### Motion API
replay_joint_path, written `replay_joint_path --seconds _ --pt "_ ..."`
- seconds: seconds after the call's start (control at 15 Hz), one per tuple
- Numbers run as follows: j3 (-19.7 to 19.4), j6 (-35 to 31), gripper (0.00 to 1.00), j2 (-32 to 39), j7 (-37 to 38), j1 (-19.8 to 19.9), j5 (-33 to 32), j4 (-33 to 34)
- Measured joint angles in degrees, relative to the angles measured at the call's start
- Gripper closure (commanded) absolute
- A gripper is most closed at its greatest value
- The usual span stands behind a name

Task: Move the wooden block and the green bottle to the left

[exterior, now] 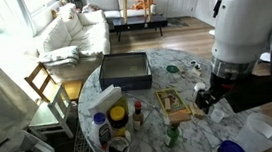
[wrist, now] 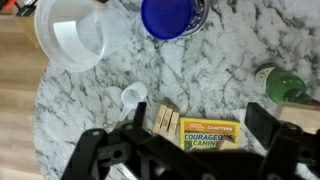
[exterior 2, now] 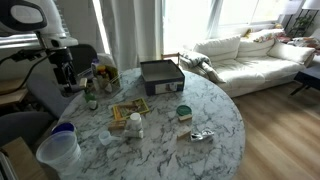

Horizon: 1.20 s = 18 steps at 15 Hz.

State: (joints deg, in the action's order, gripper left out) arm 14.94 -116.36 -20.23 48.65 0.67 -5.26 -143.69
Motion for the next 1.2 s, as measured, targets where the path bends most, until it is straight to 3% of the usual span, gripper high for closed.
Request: replay_joint_path --seconds 0.47,0.93,1.2 --pt "-0.1 -5.7 0.0 5.6 11.5 -2.1 9.8 3.1" --pt "-1.4 -17.6 0.0 8.1 8.8 -4.6 14.0 2.1" --pt "-1.6 -17.9 0.0 8.3 8.6 -4.7 14.0 2.3"
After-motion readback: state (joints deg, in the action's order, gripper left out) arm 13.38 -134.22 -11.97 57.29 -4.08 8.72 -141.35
